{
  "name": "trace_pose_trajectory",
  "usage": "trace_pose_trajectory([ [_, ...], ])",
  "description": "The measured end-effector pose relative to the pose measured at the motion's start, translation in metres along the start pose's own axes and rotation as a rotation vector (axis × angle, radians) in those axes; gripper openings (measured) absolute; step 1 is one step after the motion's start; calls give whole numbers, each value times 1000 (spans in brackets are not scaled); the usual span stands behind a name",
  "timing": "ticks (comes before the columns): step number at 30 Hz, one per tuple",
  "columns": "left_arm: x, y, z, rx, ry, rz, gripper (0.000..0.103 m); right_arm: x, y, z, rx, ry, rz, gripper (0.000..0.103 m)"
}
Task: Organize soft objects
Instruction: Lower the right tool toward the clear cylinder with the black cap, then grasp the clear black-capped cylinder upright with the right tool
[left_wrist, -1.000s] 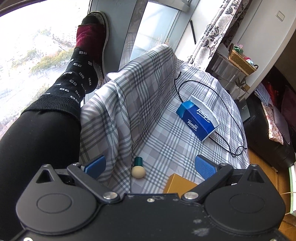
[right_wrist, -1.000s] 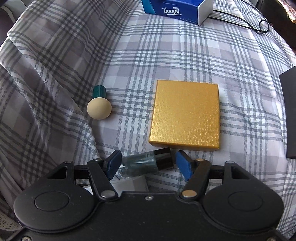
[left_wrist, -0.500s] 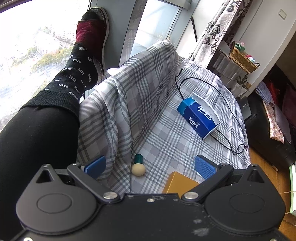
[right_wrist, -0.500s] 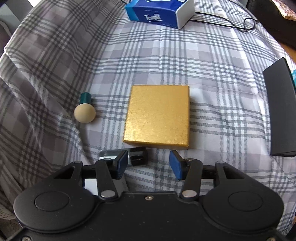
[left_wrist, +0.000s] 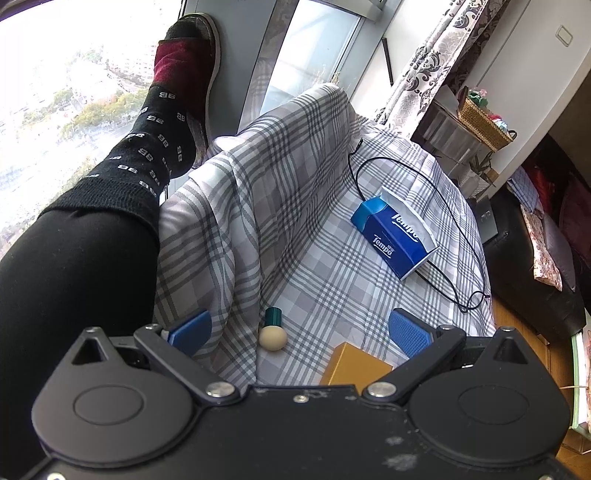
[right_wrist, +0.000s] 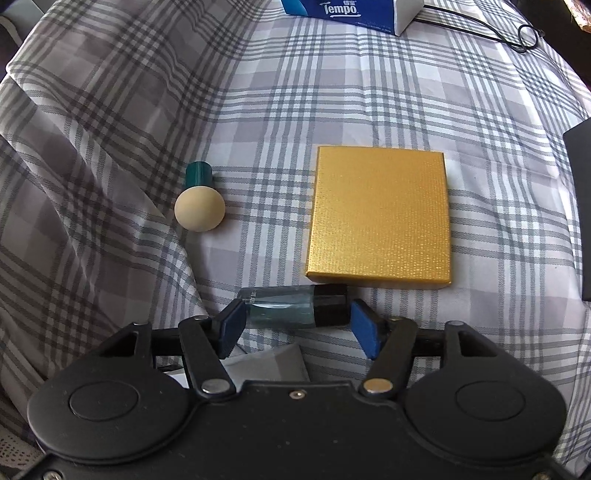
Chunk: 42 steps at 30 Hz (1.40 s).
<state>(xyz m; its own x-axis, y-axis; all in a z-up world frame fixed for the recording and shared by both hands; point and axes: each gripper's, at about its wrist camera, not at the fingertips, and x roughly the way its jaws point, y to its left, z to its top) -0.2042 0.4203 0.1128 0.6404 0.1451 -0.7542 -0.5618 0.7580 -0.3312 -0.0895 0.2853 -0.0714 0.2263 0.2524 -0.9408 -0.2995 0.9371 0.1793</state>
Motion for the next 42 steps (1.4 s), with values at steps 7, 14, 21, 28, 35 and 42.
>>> trace_pose_trajectory([
  [7, 2, -1, 0, 2, 5, 5, 102, 7, 5, 4, -19, -5, 11, 64],
  [14, 4, -1, -1, 4, 10, 16, 102, 15, -7, 0, -31, 13, 88, 28],
  [21, 7, -2, -2, 6, 19, 12, 102, 4, -39, 4, 12, -23, 35, 25],
  [28, 6, 0, -1, -3, 18, 6, 102, 9, -63, 32, 70, -85, -23, 29],
  [35, 5, 0, -1, -7, 18, -6, 102, -19, -39, 19, -165, -103, 105, 36],
  [42, 5, 1, -1, -15, 19, -5, 102, -19, 19, 7, -490, -136, 149, 52],
])
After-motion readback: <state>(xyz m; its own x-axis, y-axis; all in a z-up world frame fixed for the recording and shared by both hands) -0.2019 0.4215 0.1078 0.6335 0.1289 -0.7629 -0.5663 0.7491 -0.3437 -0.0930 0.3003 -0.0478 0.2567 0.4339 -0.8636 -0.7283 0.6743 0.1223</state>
